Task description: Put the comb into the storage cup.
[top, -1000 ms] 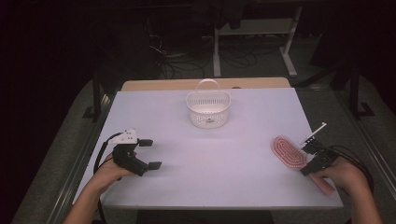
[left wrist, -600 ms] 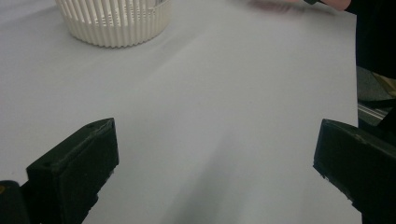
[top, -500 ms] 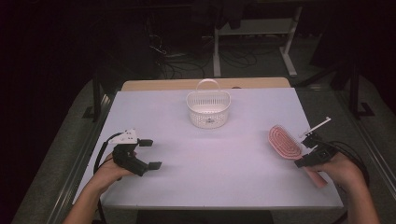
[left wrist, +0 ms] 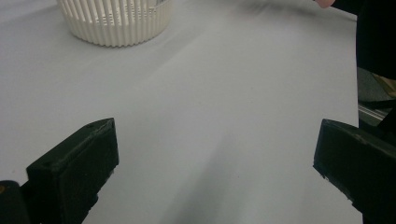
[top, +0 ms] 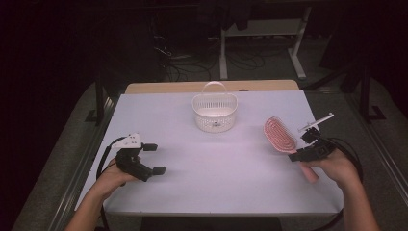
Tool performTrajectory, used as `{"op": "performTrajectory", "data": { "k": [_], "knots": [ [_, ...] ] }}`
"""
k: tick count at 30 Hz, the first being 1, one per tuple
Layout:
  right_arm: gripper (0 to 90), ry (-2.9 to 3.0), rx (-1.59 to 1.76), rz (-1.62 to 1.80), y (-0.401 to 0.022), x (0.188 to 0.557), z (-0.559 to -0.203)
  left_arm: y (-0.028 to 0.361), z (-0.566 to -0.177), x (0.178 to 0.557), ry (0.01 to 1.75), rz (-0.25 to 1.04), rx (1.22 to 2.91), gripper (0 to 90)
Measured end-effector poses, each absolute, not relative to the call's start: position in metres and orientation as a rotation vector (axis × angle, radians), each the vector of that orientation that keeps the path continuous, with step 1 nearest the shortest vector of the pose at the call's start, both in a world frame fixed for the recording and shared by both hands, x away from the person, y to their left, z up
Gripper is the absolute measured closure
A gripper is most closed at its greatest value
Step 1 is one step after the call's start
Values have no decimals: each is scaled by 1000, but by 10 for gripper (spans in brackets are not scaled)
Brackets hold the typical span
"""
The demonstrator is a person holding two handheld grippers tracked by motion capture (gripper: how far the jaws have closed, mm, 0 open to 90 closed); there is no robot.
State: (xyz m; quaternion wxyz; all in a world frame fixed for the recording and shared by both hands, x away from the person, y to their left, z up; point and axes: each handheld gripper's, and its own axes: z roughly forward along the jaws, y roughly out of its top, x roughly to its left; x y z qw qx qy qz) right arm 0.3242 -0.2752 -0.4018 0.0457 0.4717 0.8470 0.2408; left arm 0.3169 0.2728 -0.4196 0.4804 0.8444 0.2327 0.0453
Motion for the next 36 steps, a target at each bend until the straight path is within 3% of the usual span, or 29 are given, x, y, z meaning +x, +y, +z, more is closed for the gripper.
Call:
{"op": "performTrajectory", "data": {
  "k": [36],
  "knots": [
    [687, 2517, 1049, 1230, -200, 344, -373, 272, -419, 320, 583, 95, 2044, 1]
  ]
}}
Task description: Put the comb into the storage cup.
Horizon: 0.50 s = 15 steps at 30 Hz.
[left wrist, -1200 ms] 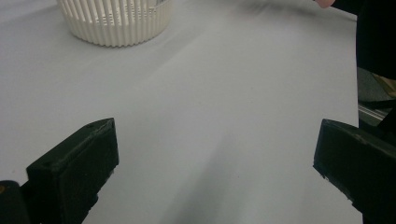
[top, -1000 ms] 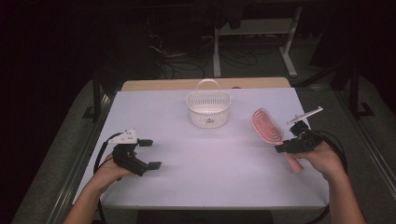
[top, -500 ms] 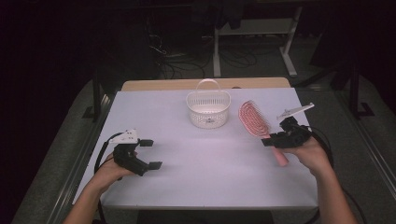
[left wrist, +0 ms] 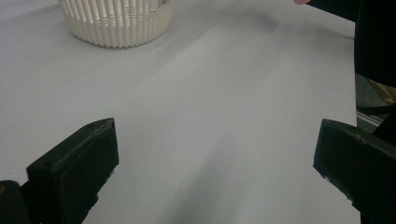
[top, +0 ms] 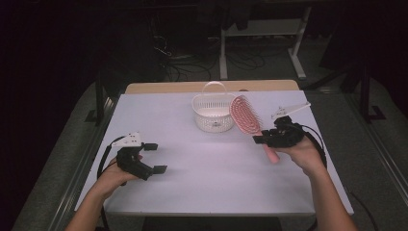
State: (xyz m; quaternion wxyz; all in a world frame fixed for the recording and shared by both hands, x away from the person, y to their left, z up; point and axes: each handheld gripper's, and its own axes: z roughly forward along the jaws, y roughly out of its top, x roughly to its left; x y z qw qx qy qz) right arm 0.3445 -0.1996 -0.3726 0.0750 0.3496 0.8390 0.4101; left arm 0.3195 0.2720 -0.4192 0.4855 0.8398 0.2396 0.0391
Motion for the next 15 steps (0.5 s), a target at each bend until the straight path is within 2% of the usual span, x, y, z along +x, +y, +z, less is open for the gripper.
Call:
{"op": "performTrajectory", "data": {
  "k": [15],
  "knots": [
    [687, 2508, 969, 1311, -169, 357, -362, 256, -397, 329, 565, 107, 2001, 1]
  ]
}}
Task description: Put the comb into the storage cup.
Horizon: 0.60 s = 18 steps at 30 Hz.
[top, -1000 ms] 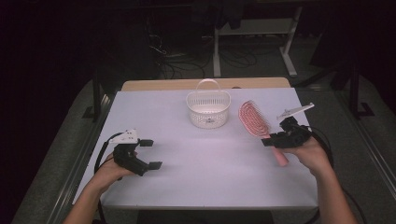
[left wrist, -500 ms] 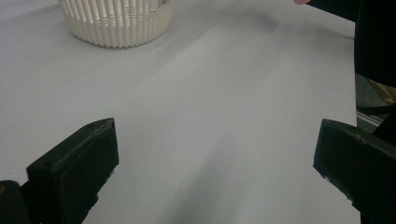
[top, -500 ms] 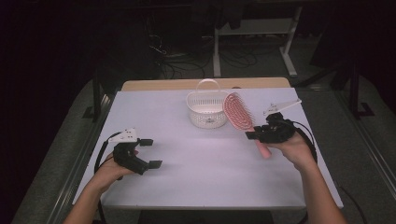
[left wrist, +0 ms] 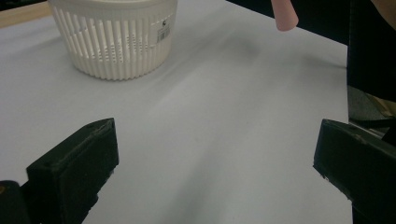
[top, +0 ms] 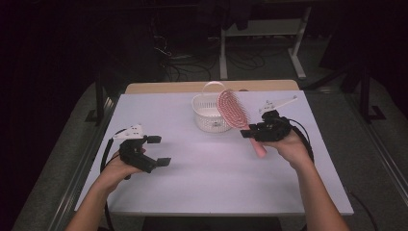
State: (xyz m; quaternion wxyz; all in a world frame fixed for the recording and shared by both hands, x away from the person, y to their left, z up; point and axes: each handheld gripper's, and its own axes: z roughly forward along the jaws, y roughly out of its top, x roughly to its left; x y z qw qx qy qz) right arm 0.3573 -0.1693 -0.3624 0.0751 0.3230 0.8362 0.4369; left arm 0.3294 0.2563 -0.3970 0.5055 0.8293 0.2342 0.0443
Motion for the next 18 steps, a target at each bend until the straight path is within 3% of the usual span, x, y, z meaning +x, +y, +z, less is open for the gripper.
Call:
{"op": "performTrajectory", "data": {
  "k": [18],
  "knots": [
    [687, 2478, 935, 1344, -155, 366, -363, 222, -377, 356, 508, 103, 1991, 1]
  ]
}}
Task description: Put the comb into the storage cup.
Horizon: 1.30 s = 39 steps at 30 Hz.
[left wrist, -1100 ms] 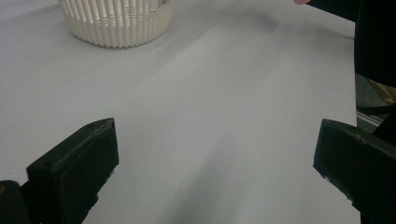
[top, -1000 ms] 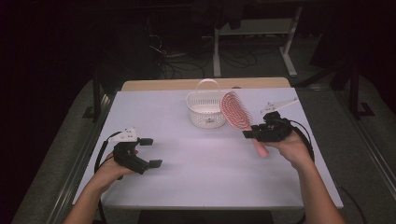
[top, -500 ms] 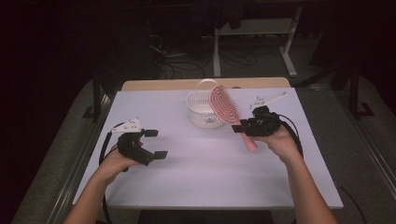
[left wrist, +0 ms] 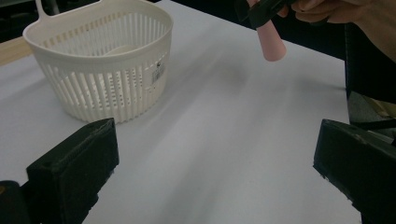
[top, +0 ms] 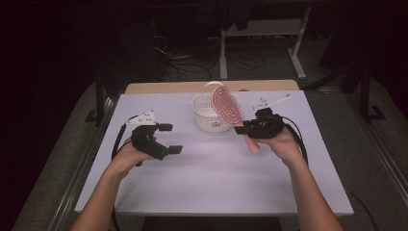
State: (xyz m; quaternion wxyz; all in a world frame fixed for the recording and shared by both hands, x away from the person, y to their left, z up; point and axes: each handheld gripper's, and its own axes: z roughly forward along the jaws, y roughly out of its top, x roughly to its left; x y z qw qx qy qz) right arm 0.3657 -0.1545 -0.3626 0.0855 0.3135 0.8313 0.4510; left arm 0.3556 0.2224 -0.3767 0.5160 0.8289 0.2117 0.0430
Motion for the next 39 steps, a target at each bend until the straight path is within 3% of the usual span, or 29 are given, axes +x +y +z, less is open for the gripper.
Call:
{"op": "performTrajectory", "data": {
  "k": [19, 39],
  "knots": [
    [687, 2445, 877, 1385, -143, 363, -372, 207, -376, 370, 529, 81, 1947, 1],
    [687, 2480, 790, 1379, -114, 355, -380, 202, -363, 362, 537, 81, 1908, 1]
  ]
}}
